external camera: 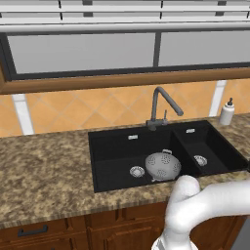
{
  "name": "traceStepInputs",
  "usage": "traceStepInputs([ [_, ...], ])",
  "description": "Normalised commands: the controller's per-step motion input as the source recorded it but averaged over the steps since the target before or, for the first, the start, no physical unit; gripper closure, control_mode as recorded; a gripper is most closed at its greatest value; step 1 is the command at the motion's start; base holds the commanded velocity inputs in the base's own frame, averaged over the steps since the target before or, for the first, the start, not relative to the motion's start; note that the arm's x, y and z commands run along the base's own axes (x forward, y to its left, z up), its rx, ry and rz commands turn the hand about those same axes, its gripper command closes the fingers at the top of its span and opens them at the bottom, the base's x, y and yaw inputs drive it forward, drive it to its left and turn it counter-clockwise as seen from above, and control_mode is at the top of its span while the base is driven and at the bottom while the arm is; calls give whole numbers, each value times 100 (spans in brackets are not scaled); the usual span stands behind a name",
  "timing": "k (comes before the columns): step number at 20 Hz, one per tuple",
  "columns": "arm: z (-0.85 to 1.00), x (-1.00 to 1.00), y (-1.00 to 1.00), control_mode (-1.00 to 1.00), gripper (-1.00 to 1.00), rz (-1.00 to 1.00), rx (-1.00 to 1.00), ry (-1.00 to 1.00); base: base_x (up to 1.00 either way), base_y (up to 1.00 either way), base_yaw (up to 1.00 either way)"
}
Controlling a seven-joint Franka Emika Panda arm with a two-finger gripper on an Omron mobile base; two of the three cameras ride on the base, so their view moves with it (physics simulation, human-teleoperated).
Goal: Put the colander in the sink, put the orange in the colander, and turn on the sink faucet and pour water over the colander.
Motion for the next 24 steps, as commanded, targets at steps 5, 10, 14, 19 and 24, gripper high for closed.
traceStepInputs([
  [5,-2,23,-19,-100,-100,0,0,0,0,0,0],
  [10,-13,28,-6,-100,-100,0,0,0,0,0,0],
  [14,-47,6,-28,-100,-100,0,0,0,0,0,0],
  [19,-43,2,-9,-100,-100,0,0,0,0,0,0],
  [24,-20,1,-3,-100,-100,0,0,-6,0,0,0],
])
